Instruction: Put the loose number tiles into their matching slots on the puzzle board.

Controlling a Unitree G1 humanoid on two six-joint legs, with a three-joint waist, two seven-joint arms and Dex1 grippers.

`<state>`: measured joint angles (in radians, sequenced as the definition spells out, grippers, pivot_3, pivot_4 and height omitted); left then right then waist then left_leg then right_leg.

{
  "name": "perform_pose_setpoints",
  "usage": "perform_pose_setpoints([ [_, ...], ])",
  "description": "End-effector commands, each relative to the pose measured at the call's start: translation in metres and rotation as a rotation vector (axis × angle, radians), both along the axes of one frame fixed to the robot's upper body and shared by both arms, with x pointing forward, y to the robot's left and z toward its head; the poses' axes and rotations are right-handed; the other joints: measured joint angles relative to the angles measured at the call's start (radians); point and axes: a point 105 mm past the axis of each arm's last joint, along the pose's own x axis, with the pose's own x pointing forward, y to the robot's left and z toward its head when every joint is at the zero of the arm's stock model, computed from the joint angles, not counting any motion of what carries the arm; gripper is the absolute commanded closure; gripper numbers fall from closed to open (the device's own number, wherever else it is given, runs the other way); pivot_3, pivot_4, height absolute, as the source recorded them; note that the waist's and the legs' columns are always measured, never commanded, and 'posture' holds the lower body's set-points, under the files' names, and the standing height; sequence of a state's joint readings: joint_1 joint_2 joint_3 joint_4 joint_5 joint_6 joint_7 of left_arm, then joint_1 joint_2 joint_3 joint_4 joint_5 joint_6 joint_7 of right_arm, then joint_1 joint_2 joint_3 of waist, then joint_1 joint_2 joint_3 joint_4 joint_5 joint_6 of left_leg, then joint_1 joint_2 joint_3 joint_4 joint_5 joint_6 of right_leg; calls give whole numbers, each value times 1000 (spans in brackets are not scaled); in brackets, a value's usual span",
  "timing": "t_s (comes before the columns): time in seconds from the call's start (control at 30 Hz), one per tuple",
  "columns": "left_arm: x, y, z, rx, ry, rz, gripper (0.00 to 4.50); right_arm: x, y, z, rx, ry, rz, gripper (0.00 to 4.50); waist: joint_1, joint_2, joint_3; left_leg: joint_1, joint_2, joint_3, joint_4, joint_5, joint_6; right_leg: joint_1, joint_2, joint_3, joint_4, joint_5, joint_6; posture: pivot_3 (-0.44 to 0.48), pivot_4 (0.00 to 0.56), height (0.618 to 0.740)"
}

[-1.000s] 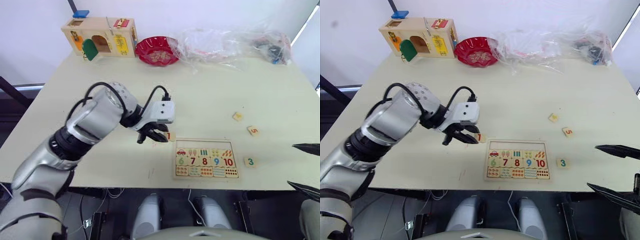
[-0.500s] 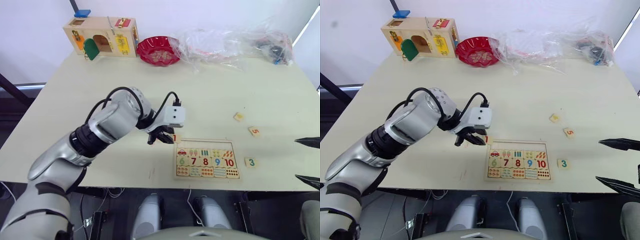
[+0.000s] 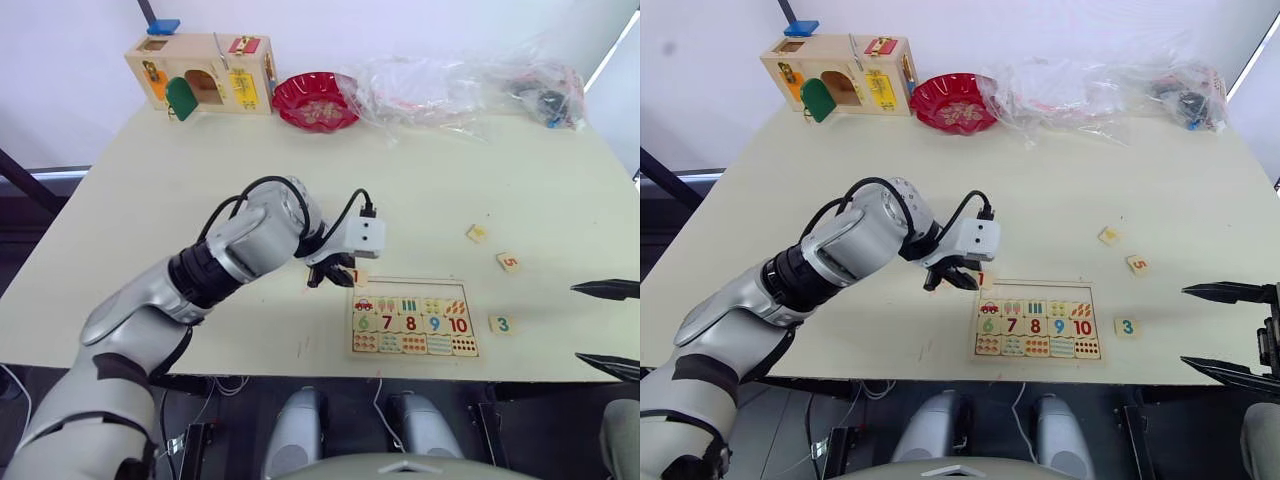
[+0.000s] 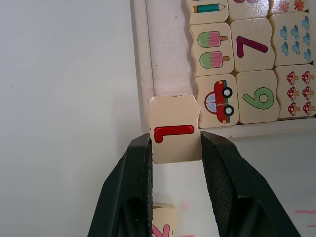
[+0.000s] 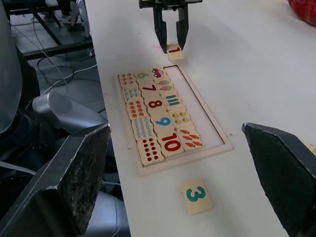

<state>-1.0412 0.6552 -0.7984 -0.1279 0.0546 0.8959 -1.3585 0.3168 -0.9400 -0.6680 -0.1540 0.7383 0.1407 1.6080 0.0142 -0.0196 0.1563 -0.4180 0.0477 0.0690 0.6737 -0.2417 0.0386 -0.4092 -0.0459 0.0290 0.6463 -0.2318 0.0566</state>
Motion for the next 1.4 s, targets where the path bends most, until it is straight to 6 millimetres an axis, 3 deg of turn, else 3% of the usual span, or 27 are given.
perform_pose_setpoints([
  [0.03, 2, -4, 8, 15, -41, -26, 3525, -1, 1, 2, -5, -27, 12, 0, 0, 0, 0, 0, 0, 0, 0, 0, 0, 0, 0, 0, 0, 0, 0, 0, 150, 740],
  [1.4, -3, -17, -18, 38, -8, -58, 3525, -7, 11, -1, -7, -27, -7, 0, 0, 0, 0, 0, 0, 0, 0, 0, 0, 0, 0, 0, 0, 0, 0, 0, 150, 740],
])
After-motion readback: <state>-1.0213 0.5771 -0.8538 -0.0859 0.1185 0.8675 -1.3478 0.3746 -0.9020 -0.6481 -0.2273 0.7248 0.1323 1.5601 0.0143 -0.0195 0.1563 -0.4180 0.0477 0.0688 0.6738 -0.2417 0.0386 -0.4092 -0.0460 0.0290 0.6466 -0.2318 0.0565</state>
